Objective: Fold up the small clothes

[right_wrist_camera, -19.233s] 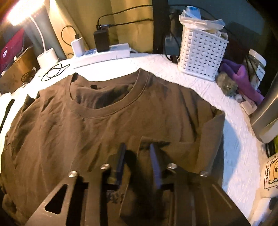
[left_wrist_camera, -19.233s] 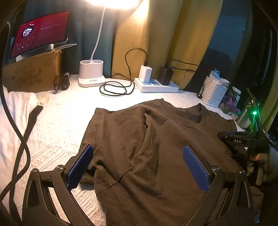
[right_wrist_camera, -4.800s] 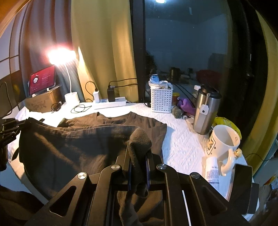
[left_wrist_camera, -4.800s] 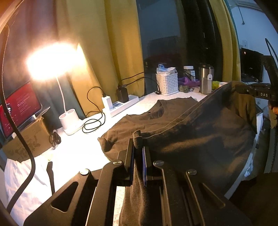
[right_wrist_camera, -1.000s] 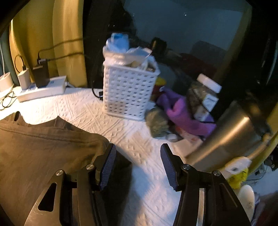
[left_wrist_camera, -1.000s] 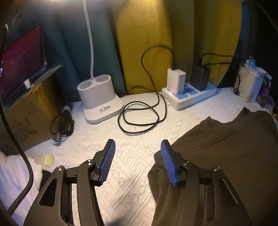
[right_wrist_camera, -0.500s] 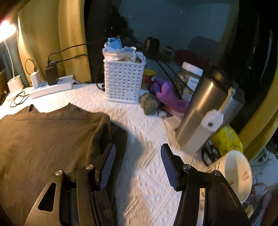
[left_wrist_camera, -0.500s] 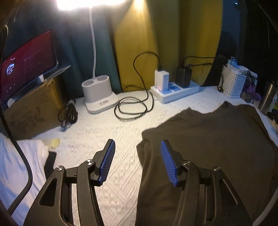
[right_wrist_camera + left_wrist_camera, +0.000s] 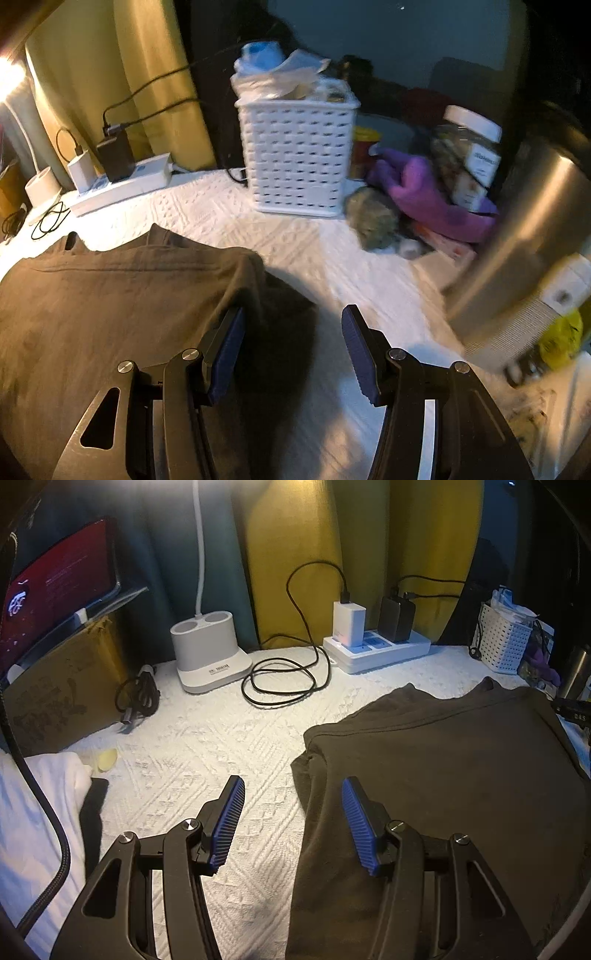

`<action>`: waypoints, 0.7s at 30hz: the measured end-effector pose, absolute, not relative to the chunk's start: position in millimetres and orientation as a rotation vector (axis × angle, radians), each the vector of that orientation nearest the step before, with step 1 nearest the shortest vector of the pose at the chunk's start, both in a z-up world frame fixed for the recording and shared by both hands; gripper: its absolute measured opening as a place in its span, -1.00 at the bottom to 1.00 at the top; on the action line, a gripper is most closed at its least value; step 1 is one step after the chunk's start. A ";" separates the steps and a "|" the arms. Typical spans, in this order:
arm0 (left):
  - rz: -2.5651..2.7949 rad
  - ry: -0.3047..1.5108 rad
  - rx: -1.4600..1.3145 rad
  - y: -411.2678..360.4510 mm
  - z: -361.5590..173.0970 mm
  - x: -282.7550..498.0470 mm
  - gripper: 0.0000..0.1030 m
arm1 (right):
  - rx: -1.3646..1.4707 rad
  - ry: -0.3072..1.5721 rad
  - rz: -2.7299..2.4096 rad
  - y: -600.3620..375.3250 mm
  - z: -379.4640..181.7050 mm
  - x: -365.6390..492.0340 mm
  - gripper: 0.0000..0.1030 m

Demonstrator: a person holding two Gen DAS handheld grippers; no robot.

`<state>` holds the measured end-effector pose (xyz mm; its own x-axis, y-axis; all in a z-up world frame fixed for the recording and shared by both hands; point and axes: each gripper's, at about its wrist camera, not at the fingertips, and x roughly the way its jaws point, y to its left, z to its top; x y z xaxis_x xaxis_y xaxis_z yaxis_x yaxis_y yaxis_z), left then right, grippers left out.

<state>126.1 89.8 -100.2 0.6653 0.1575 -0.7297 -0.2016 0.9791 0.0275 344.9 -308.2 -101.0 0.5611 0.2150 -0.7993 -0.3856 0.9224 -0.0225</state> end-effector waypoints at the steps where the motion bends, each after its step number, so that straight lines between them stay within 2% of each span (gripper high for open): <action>1: 0.199 0.821 -0.058 89.5 -101.6 127.4 0.07 | -0.216 0.909 0.374 -301.0 -101.9 344.9 0.09; 12: 0.160 0.839 -0.071 87.0 -114.6 136.9 0.07 | -0.250 0.926 0.467 -267.7 -109.7 339.1 0.05; 13: 0.160 0.839 -0.074 87.5 -115.3 137.1 0.07 | -0.233 0.926 0.476 -269.5 -107.4 339.8 -0.02; 18: 0.154 0.840 -0.087 88.4 -119.1 138.0 0.07 | -0.209 0.958 0.513 -264.8 -111.3 347.1 -0.67; 21: 0.151 0.839 -0.089 88.3 -119.2 137.6 0.07 | -0.221 0.947 0.506 -261.2 -109.7 345.6 -0.79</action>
<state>137.6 88.3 -119.2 0.6584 0.0979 -0.7463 -0.1678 0.9856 -0.0188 345.6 -261.2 -109.7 0.4791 0.3161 -0.8189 -0.5049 0.8624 0.0375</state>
